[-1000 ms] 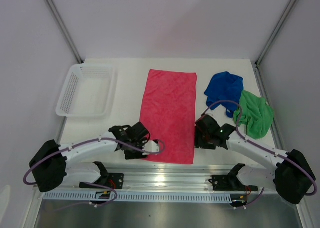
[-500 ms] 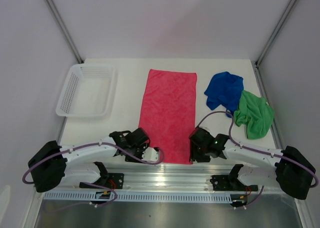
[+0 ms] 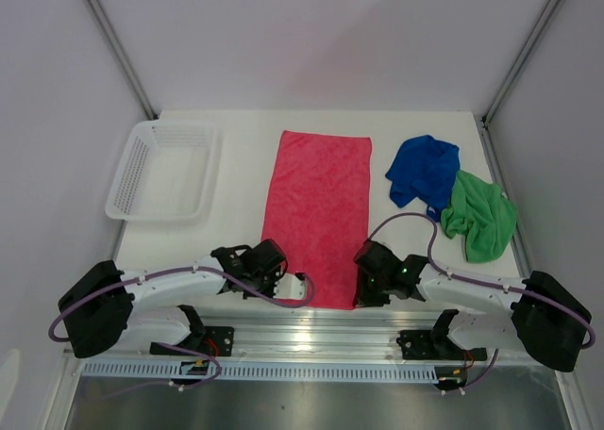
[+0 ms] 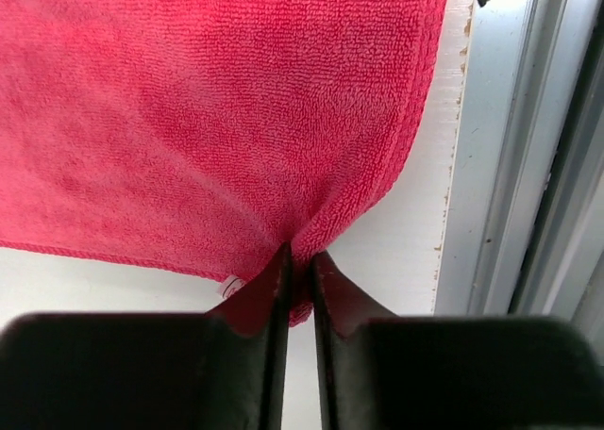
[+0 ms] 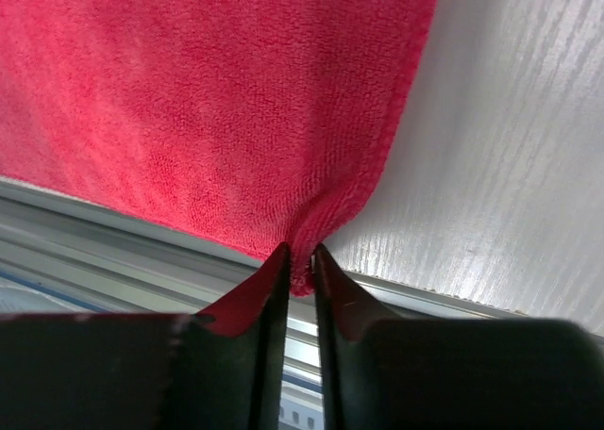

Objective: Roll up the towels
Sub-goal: Fold the towel

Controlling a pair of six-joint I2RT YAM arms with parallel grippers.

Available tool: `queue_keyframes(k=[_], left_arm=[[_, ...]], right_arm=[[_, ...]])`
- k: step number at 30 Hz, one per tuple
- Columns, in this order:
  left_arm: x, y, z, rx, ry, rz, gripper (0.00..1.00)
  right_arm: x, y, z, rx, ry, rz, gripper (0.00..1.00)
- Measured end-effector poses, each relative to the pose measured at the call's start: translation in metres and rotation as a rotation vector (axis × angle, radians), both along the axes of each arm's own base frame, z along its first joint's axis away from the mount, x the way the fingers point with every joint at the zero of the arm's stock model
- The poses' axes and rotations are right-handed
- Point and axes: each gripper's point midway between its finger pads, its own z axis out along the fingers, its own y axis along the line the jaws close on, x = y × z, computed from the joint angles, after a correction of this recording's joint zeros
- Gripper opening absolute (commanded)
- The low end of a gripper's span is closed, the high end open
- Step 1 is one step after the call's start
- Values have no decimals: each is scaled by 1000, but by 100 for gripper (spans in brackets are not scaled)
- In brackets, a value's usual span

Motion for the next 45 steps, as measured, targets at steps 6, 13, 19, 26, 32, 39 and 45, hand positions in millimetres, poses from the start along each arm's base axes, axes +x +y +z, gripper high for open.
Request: queue_keyframes(k=[6, 13, 19, 26, 32, 39, 45], left_arm=[[-5, 4, 0, 6, 22, 22, 1], [-12, 7, 19, -61, 15, 88, 1], [-23, 14, 35, -107, 30, 129, 1], [-43, 24, 54, -133, 92, 148, 1], [-56, 28, 85, -166, 120, 138, 1], [-46, 28, 94, -162, 81, 165, 1], [-2, 17, 101, -158, 25, 304, 1]], right_arm=[[-2, -2, -2, -5, 8, -2, 0], [-8, -12, 7, -50, 23, 20, 0], [-8, -9, 34, -36, 5, 54, 0], [-31, -8, 60, -45, 26, 148, 0], [-50, 1, 87, -38, 34, 234, 0], [-12, -4, 107, -55, -3, 169, 0], [55, -19, 107, -55, -74, 40, 0]])
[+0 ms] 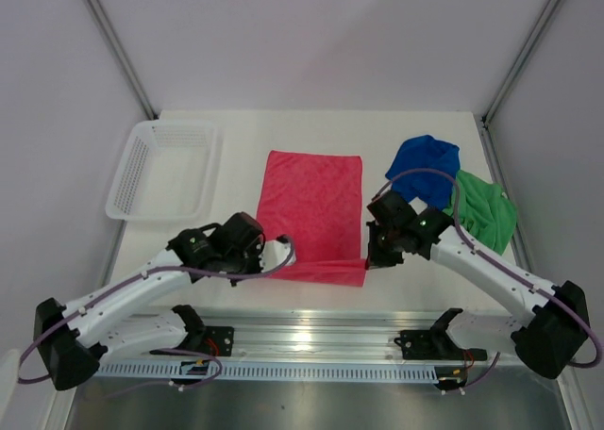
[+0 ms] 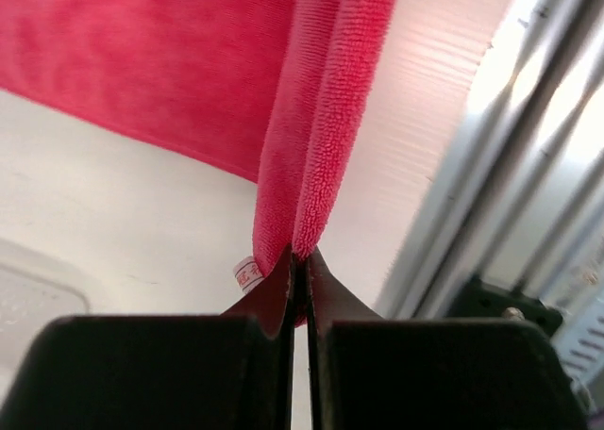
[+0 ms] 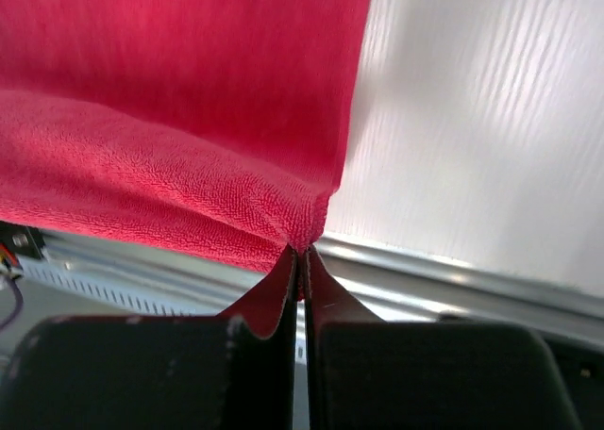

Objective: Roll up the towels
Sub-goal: Fold the towel

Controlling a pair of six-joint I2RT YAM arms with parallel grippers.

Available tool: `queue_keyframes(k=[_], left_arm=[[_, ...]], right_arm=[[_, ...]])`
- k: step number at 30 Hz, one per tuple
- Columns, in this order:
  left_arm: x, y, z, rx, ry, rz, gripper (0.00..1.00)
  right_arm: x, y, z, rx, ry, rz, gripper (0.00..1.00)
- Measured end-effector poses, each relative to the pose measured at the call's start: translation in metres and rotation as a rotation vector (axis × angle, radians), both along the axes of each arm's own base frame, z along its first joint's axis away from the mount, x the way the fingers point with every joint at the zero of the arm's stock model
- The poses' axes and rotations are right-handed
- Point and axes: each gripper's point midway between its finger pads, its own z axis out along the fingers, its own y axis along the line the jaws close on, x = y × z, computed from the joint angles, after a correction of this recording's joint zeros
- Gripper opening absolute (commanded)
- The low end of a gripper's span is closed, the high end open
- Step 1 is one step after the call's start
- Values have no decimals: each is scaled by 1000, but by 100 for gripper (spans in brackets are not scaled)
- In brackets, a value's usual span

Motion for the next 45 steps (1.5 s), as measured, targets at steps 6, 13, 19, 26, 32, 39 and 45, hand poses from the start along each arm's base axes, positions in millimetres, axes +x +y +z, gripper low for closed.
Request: queue_keyframes(k=[6, 13, 19, 26, 32, 39, 45], left_arm=[[61, -8, 10, 8, -71, 151, 1], [129, -14, 14, 33, -122, 276, 1], [178, -13, 8, 43, -136, 359, 1], [223, -19, 1, 47, -147, 399, 1], [255, -24, -5, 46, -152, 425, 1], [284, -25, -3, 35, -169, 454, 1], [304, -20, -9, 47, -174, 484, 1]], right_arm=[[59, -8, -7, 18, -56, -62, 0], [129, -7, -17, 32, -82, -100, 0], [189, -9, -21, 41, -120, -124, 0], [233, -11, -39, 38, -115, -142, 0], [264, -14, -45, 41, -122, -170, 0], [296, -15, -42, 53, -155, -191, 0], [315, -14, -46, 63, -161, -198, 0]])
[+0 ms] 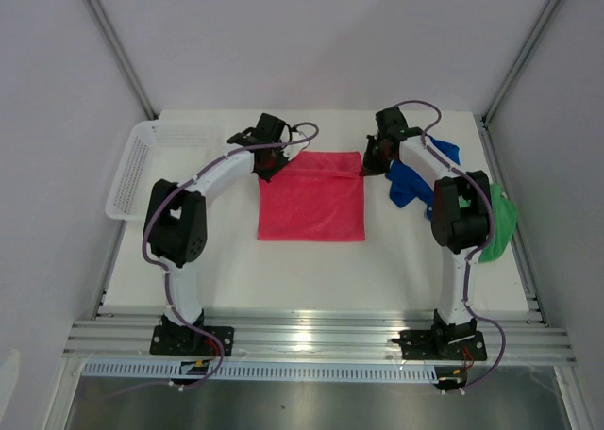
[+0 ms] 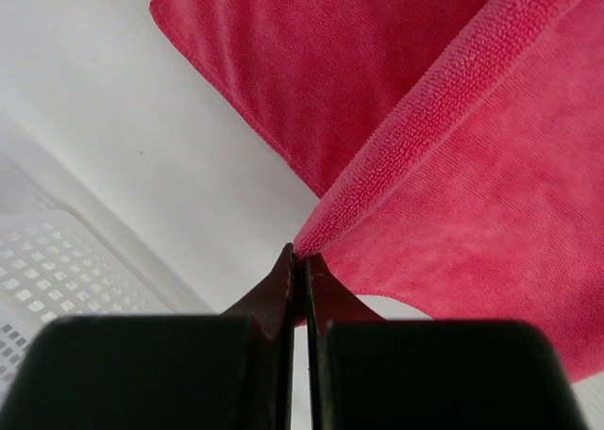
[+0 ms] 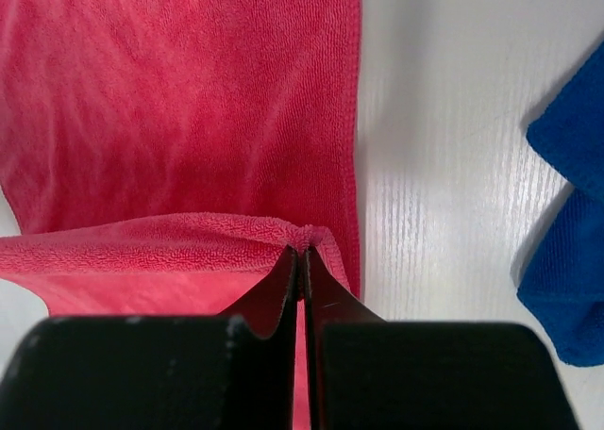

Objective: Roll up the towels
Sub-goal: Fold the towel

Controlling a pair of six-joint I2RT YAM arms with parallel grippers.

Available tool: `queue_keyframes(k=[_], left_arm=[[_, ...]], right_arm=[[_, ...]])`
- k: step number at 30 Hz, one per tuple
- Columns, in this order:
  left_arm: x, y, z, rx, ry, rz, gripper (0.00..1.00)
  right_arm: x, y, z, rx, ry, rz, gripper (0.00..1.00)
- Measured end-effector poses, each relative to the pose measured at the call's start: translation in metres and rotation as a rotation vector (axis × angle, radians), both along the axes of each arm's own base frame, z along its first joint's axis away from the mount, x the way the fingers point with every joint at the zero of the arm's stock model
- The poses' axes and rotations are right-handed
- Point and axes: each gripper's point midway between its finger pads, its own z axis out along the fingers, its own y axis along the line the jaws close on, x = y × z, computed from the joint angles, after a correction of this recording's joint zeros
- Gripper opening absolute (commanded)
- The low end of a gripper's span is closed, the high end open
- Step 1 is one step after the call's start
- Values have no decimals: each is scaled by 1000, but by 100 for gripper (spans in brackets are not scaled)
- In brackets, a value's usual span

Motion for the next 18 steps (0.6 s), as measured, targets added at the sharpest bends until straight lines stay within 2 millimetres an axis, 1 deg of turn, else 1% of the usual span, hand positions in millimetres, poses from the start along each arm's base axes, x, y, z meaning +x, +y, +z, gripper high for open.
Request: queue_keyframes(k=[6, 12, 16, 18], left_arm=[[10, 6, -6, 14, 7, 22, 1], [21, 4, -5, 15, -5, 30, 1], [27, 5, -8, 22, -7, 38, 1], [30, 6, -9, 27, -10, 43, 1]], right_arm=[[16, 5, 5, 11, -25, 1, 0], [33, 9, 15, 24, -62, -4, 0], [42, 9, 12, 26, -66, -15, 0], [44, 9, 7, 25, -60, -20, 0]])
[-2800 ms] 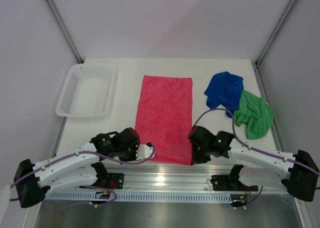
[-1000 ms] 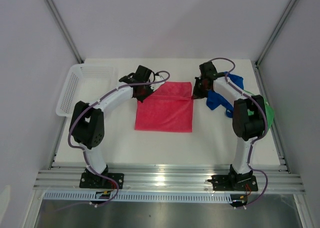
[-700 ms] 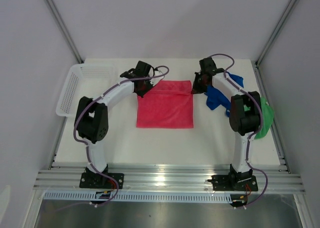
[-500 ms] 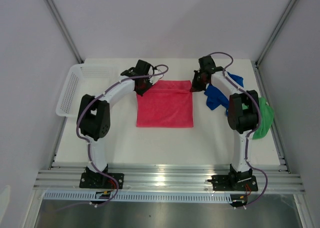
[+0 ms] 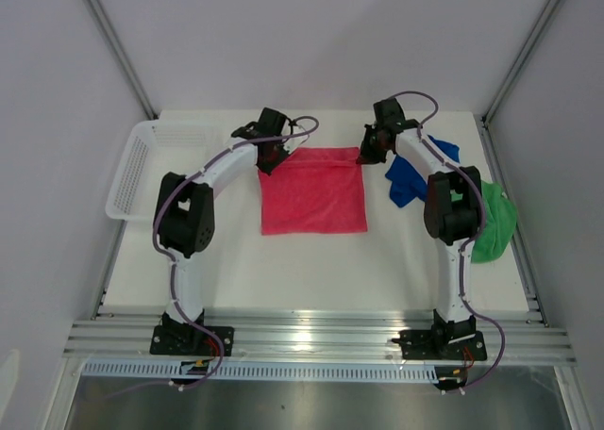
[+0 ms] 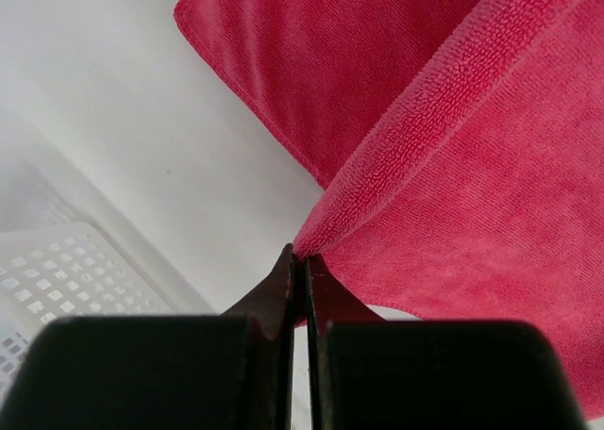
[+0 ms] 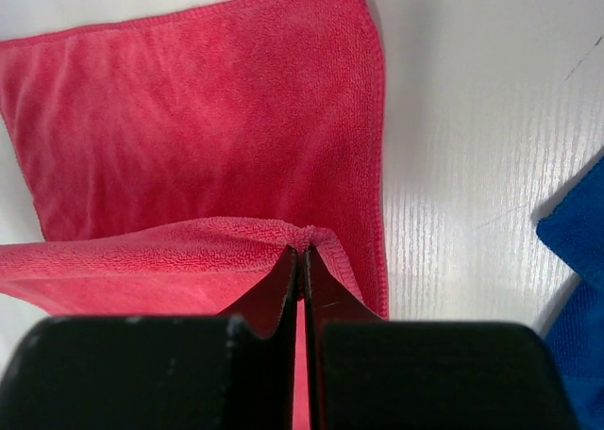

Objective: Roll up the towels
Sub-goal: Fold the towel

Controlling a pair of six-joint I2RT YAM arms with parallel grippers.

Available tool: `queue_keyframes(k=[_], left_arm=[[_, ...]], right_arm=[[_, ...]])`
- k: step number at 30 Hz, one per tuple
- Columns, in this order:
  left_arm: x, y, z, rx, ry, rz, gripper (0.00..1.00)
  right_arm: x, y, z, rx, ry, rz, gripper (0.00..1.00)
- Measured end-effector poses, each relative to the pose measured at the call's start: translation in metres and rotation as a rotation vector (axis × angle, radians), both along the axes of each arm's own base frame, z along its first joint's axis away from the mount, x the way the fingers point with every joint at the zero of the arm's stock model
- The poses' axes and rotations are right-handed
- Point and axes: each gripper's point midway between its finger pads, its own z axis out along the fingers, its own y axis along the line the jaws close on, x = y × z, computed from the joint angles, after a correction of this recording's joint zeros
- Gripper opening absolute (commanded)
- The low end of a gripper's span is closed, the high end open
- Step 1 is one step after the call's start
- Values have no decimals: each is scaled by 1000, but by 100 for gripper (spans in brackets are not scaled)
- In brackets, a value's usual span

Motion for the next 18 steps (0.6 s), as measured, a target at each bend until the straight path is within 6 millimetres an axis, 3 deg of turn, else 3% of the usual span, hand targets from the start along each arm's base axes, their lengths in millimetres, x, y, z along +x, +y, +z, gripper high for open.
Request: queue_keyframes(k=[8, 16, 18], left_arm=[[13, 0, -7, 5, -7, 4, 1], [26, -5, -11, 6, -21, -1, 1], [31, -7, -11, 4, -29, 0, 6]], right_arm=[[7, -1, -15, -1, 19, -28, 0], [15, -6, -15, -9, 2, -69, 0], [17, -7, -14, -11, -6, -81, 0]])
